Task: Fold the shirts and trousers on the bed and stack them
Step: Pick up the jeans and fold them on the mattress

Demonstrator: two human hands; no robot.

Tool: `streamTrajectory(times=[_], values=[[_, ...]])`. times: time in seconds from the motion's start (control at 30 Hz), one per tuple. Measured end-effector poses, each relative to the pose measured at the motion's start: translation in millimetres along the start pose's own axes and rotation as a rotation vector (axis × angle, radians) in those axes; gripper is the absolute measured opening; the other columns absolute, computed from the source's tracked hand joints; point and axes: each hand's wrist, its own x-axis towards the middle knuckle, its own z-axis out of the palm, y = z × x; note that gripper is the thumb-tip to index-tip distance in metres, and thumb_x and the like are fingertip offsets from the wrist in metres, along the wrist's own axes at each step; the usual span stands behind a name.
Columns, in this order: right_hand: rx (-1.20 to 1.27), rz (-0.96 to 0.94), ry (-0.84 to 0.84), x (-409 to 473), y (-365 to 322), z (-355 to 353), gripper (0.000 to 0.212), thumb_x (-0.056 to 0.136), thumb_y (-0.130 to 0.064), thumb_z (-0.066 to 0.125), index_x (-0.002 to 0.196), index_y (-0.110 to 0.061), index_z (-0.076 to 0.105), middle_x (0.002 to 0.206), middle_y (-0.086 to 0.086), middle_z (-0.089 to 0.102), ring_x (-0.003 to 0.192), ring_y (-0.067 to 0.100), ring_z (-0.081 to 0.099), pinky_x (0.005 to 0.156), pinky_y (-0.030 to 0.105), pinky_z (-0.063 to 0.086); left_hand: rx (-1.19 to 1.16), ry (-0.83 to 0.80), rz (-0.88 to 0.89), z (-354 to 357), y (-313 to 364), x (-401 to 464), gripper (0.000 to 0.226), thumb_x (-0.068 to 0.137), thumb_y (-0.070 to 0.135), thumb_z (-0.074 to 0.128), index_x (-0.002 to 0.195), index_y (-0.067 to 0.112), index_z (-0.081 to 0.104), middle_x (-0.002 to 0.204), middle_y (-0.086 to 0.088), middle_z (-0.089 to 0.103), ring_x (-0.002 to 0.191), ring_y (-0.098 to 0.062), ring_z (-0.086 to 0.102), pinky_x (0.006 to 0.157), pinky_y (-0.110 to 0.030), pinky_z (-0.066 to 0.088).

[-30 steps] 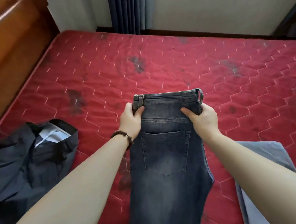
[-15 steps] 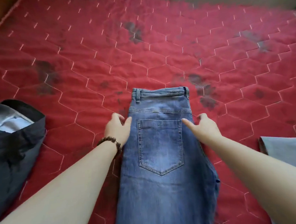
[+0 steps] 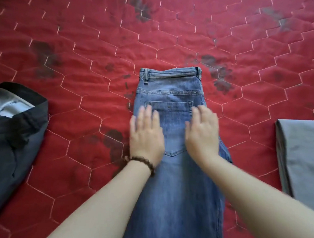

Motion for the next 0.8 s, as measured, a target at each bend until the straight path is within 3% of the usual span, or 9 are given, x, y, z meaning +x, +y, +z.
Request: streamTrajectory(times=[0.03, 0.1, 0.23, 0.43, 0.57, 0.7, 0.8], values=[[0.023, -0.110, 0.022, -20.2, -9.9, 4.1, 0.043, 0.090, -0.012, 0.053, 0.130, 0.003, 0.053, 0.136, 0.023, 0.051, 0.129, 0.038, 0.047, 0.110, 0.054, 0.031, 0.028, -0.080, 0.117, 5.7, 8.8, -19.5, 0.056, 0.096, 0.026, 0.044, 0.148, 0.009, 0.032, 0.157, -0.011, 0.024, 0.147, -0.029, 0.016, 0.118, -0.048, 0.011], [0.033, -0.213, -0.098, -63.5, -22.2, 13.0, 0.047, 0.090, -0.013, 0.044, 0.135, -0.001, 0.051, 0.143, 0.020, 0.047, 0.135, 0.035, 0.041, 0.113, 0.054, 0.026, 0.097, -0.259, 0.198, 16.3, 16.4, -59.1, 0.059, 0.099, 0.027, 0.024, 0.153, 0.012, 0.006, 0.162, -0.007, 0.004, 0.148, -0.026, -0.005, 0.117, -0.046, -0.008], [-0.018, -0.081, -0.181, -129.6, -15.7, 19.3, 0.055, 0.092, -0.025, 0.034, 0.144, -0.009, 0.042, 0.151, 0.016, 0.036, 0.141, 0.033, 0.032, 0.114, 0.055, 0.022, 0.074, -0.294, 0.116, 21.5, 12.4, -118.5, 0.055, 0.096, 0.036, 0.008, 0.147, 0.024, -0.009, 0.157, -0.004, -0.013, 0.147, -0.029, -0.008, 0.116, -0.048, -0.011], [-0.097, -0.044, -0.233, -221.6, -12.9, 11.0, 0.055, 0.095, -0.040, 0.027, 0.147, -0.025, 0.034, 0.156, 0.013, 0.025, 0.146, 0.032, 0.020, 0.117, 0.055, 0.012, 0.072, -0.308, 0.057, 7.7, 14.1, -211.2, 0.057, 0.096, 0.038, 0.011, 0.151, 0.021, 0.015, 0.159, -0.005, 0.013, 0.148, -0.027, 0.009, 0.119, -0.050, 0.007], [-0.099, -0.007, -0.288, -286.7, -16.0, 0.6, 0.055, 0.096, -0.040, 0.021, 0.150, -0.029, 0.025, 0.159, 0.010, 0.015, 0.148, 0.027, 0.010, 0.119, 0.054, 0.008, 0.066, -0.329, 0.082, 0.1, 14.3, -273.6, 0.058, 0.096, 0.037, 0.003, 0.151, 0.019, 0.003, 0.160, -0.006, 0.004, 0.148, -0.027, 0.001, 0.119, -0.048, 0.001], [-0.075, 0.016, -0.295, -347.8, -21.2, -11.8, 0.057, 0.096, -0.039, 0.020, 0.150, -0.025, 0.026, 0.159, 0.009, 0.017, 0.148, 0.027, 0.011, 0.119, 0.053, 0.011, 0.077, -0.350, 0.076, -13.1, 17.0, -334.8, 0.059, 0.096, 0.036, 0.009, 0.151, 0.017, 0.015, 0.160, -0.007, 0.013, 0.148, -0.027, 0.009, 0.119, -0.049, 0.009], [-0.089, -0.002, -0.338, -390.6, -19.9, -17.5, 0.058, 0.096, -0.041, 0.013, 0.152, -0.026, 0.015, 0.160, 0.007, 0.008, 0.148, 0.025, 0.002, 0.120, 0.051, 0.005, 0.080, -0.343, 0.062, -18.1, 19.1, -378.9, 0.059, 0.096, 0.036, 0.008, 0.152, 0.017, 0.013, 0.160, -0.006, 0.009, 0.148, -0.028, 0.004, 0.119, -0.048, 0.007]])
